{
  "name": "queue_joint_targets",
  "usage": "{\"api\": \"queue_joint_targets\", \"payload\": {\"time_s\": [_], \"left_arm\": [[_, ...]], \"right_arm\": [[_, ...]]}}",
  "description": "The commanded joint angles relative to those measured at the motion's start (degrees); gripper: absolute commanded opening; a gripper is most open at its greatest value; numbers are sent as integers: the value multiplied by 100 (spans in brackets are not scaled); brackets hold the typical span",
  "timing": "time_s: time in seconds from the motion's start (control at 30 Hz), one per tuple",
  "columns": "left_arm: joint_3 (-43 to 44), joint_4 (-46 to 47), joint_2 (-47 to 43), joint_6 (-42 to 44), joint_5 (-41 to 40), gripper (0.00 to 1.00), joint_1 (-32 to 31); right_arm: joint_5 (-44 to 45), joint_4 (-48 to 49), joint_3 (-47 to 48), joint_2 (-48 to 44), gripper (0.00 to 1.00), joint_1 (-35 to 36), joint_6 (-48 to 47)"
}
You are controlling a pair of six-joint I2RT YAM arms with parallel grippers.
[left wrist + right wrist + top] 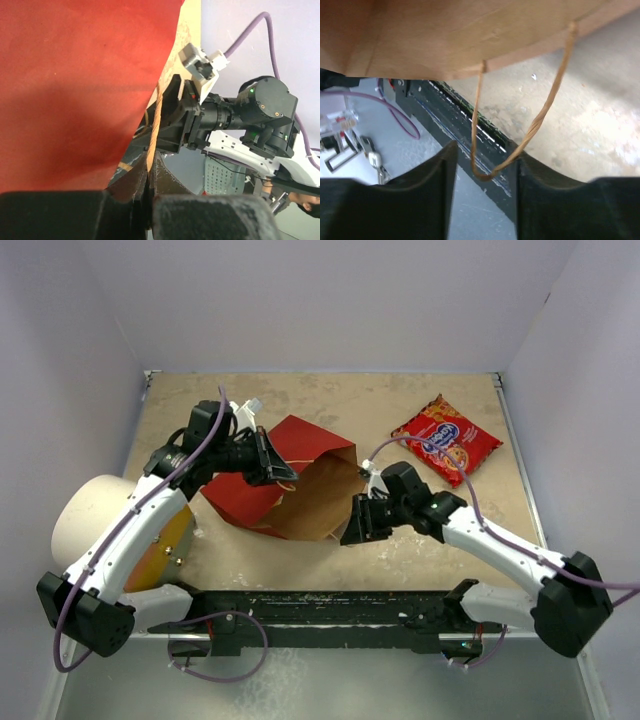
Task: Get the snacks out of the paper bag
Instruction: Adjust the paper bag at the center of the board.
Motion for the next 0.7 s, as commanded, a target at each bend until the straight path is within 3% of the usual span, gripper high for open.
{"api": "queue_joint_targets", "payload": {"time_s": [0.0, 0.17, 0.33, 0.47, 0.67], "left_arm": [[-134, 311, -328, -271, -32, 0, -8], [-359, 540, -481, -402, -48, 0, -8], [-241, 474, -446, -376, 43, 0, -8], [-239, 600, -460, -439, -67, 0, -8], [-158, 681, -391, 242, -370, 0, -8]], "right_arm": [[840, -1158, 318, -792, 55, -7, 70], [1275, -1740, 694, -1408, 71, -9, -153], [1417, -855, 971, -1615, 78, -10, -546], [1378, 363, 878, -1495, 80, 6, -797], [1816, 3930, -642, -1506, 80, 123, -553]]}}
